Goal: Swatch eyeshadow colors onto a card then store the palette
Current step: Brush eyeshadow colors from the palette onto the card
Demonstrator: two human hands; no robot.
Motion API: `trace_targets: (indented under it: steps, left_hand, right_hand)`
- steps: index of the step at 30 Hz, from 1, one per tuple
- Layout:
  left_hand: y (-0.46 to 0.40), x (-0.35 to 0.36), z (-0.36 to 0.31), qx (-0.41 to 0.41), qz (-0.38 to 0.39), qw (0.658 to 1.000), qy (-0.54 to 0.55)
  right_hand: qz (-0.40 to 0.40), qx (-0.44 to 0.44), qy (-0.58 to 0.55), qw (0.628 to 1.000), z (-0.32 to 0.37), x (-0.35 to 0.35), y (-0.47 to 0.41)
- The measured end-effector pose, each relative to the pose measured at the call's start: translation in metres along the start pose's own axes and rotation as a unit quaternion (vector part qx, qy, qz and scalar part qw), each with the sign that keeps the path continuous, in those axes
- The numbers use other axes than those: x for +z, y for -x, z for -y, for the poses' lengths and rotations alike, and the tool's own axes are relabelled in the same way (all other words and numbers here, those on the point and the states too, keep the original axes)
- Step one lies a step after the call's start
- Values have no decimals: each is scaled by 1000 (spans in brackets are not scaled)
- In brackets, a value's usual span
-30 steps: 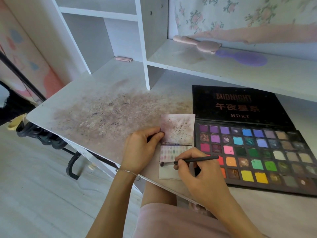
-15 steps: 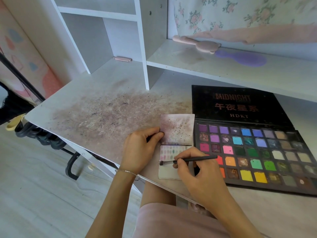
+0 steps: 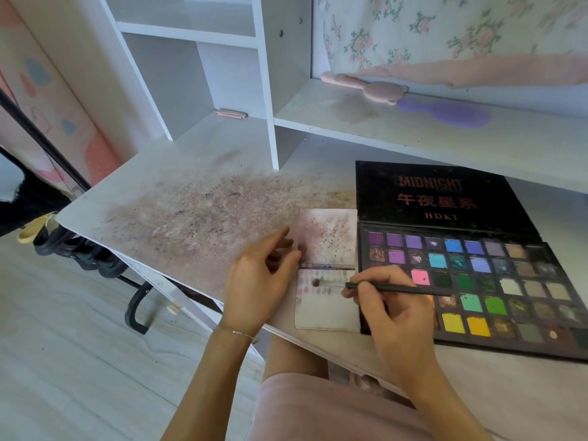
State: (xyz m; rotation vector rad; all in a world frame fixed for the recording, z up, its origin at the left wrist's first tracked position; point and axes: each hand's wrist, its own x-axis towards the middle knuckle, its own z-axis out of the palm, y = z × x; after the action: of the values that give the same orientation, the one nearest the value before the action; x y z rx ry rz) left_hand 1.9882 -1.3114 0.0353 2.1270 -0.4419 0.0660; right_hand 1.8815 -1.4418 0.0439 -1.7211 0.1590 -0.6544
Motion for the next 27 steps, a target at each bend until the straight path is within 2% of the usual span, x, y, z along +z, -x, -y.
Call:
trace_targets:
  steps: [3, 7, 9, 23, 25, 27]
  left_hand:
    - [22, -8, 4, 36, 14, 998, -48]
    - [46, -15, 8, 100, 119, 975, -158]
    - [49, -13, 9, 112, 144, 958, -219]
    - [29, 6, 1, 107, 55, 958, -259]
    - [33, 9, 2, 123, 22, 959, -253]
    - [39, 14, 6, 141, -45, 964, -219]
  right_hand:
    - [-58, -7, -10, 998, 0, -7, 2]
    - [-96, 14, -7, 995, 0, -22, 7]
    - [-111, 18, 7, 994, 1, -32, 8]
    - [-80, 40, 140, 986, -8, -70, 10]
    - [-80, 38, 150, 985, -8, -70, 9]
    - [-84, 35, 151, 984, -9, -71, 8]
